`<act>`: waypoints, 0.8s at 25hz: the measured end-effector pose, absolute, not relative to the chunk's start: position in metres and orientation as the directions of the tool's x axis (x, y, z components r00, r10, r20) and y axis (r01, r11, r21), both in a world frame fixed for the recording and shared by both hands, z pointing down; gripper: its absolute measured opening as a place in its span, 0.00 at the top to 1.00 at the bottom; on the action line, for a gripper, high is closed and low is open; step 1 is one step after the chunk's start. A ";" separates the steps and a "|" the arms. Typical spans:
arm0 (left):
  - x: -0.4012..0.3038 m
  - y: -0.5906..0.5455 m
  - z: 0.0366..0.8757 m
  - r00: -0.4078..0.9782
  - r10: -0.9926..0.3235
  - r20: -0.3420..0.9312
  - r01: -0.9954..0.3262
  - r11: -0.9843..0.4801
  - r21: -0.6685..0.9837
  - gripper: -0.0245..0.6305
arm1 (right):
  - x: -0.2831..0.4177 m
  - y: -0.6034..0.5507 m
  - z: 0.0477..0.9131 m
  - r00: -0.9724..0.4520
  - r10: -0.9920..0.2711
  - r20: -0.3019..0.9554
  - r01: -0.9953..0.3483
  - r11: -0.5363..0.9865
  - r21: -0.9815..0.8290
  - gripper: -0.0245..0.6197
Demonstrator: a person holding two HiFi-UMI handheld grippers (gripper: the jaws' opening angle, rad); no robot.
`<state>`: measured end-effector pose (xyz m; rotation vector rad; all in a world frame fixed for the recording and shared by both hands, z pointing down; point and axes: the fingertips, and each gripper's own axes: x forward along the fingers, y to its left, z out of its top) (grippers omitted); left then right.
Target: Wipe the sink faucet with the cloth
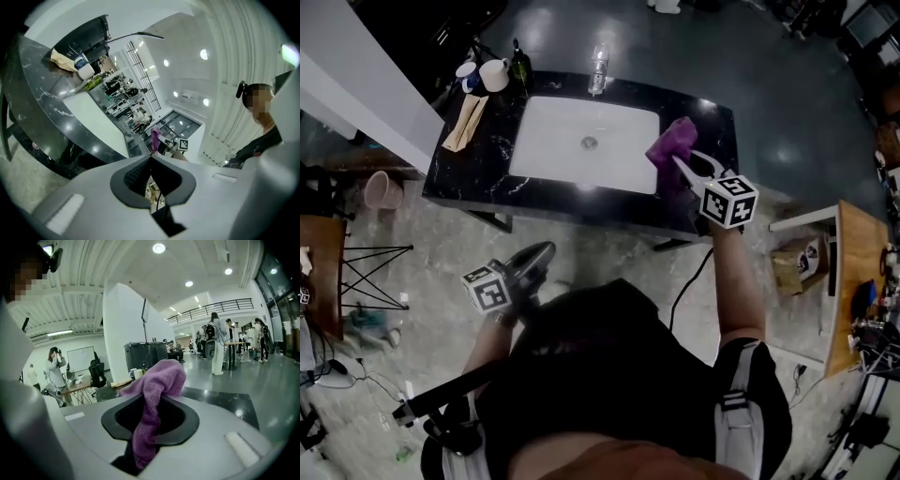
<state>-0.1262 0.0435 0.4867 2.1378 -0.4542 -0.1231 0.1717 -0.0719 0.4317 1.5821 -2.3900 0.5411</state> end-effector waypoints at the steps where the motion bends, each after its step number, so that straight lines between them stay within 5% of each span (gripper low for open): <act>1: -0.130 0.040 0.488 0.925 -0.372 0.081 -0.275 -0.506 0.817 0.96 | 0.165 -0.081 0.431 -0.396 -0.834 0.384 -0.918 0.358 -0.169 0.81; 20: -0.165 -0.029 0.508 0.645 -0.747 0.160 -0.499 -0.253 0.829 0.96 | 0.103 -0.390 0.434 -0.511 -0.664 0.546 -0.757 0.649 0.080 0.81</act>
